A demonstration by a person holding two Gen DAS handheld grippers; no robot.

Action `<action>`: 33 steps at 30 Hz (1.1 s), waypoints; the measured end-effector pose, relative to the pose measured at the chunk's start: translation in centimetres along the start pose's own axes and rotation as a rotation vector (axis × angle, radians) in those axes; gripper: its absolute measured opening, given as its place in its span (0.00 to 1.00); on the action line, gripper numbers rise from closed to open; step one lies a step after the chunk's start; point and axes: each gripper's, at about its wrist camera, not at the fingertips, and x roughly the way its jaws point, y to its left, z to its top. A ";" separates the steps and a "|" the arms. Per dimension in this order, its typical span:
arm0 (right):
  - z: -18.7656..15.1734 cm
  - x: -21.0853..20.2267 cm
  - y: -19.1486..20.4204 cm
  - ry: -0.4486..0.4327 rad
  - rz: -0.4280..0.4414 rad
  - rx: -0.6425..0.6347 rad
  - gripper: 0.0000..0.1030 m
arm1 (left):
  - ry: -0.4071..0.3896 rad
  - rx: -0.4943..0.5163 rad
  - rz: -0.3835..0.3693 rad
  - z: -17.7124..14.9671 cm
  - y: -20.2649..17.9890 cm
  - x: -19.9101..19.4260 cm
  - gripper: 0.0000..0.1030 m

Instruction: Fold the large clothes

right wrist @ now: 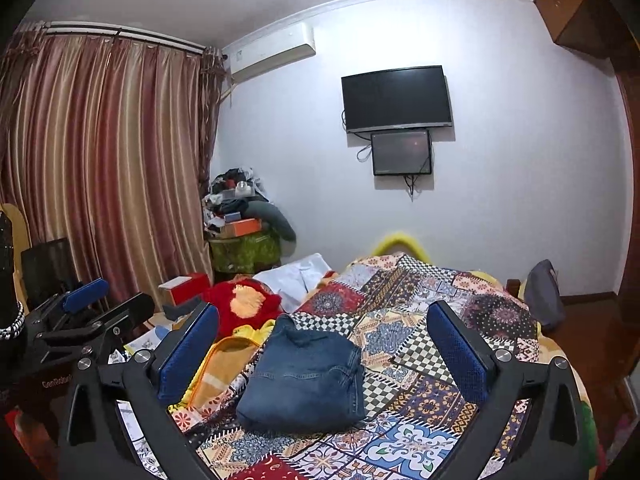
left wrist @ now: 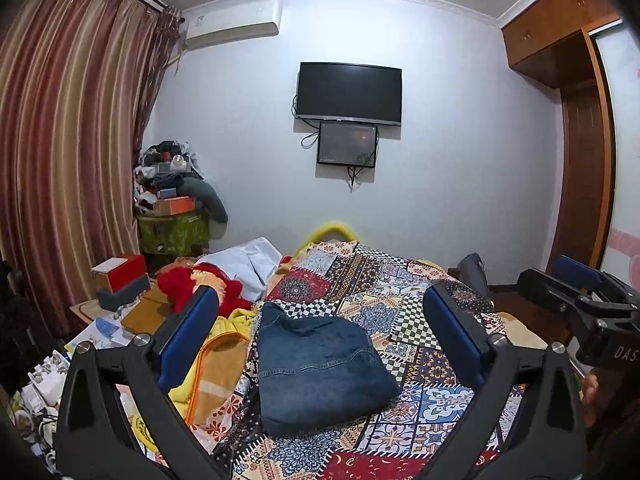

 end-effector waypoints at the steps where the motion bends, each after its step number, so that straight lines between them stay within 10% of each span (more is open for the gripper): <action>1: -0.1 0.2 0.0 0.008 0.001 -0.001 1.00 | 0.006 -0.005 0.003 0.0 0.2 0.2 1.00; 33: -0.3 0.6 0.0 0.034 0.002 0.000 1.00 | 0.032 -0.026 -0.002 -0.3 0.5 1.3 1.00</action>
